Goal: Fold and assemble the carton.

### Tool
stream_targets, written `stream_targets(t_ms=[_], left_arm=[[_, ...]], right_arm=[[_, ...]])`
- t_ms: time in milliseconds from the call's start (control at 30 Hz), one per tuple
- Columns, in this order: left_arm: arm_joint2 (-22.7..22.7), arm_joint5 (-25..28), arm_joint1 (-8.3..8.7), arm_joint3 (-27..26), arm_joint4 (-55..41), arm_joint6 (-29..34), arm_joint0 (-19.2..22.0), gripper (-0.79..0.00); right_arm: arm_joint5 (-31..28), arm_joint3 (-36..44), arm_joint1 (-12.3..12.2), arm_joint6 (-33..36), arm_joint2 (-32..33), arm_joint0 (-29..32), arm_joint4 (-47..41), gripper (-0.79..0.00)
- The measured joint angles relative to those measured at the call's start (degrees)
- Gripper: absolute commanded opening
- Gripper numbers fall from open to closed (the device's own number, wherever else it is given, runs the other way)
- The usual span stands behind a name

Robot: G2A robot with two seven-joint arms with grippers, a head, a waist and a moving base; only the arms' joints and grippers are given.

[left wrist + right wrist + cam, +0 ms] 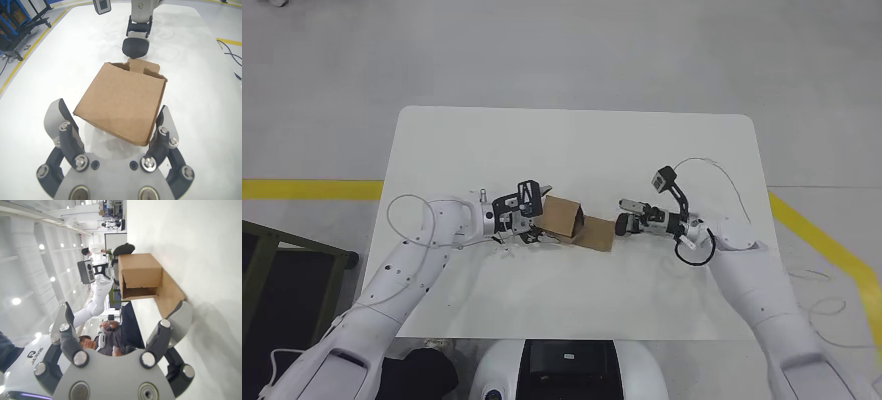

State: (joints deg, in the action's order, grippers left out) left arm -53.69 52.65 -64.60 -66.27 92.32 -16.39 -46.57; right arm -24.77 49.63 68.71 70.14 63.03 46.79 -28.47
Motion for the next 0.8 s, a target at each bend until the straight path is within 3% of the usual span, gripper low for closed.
stream_targets(t_ms=[367, 800], left_arm=[[-0.1, -0.4, 0.16, -0.5, -0.1, 0.5, -0.3, 0.000], [-0.1, -0.8, 0.32, -0.9, -0.2, 0.9, -0.6, 0.000]], right_arm=[[2.9, 4.5, -0.7, -0.9, 0.4, 3.0, 2.3, 0.000], [3.0, 2.2, 0.9, -0.1, -3.6, 2.4, -0.5, 0.000]])
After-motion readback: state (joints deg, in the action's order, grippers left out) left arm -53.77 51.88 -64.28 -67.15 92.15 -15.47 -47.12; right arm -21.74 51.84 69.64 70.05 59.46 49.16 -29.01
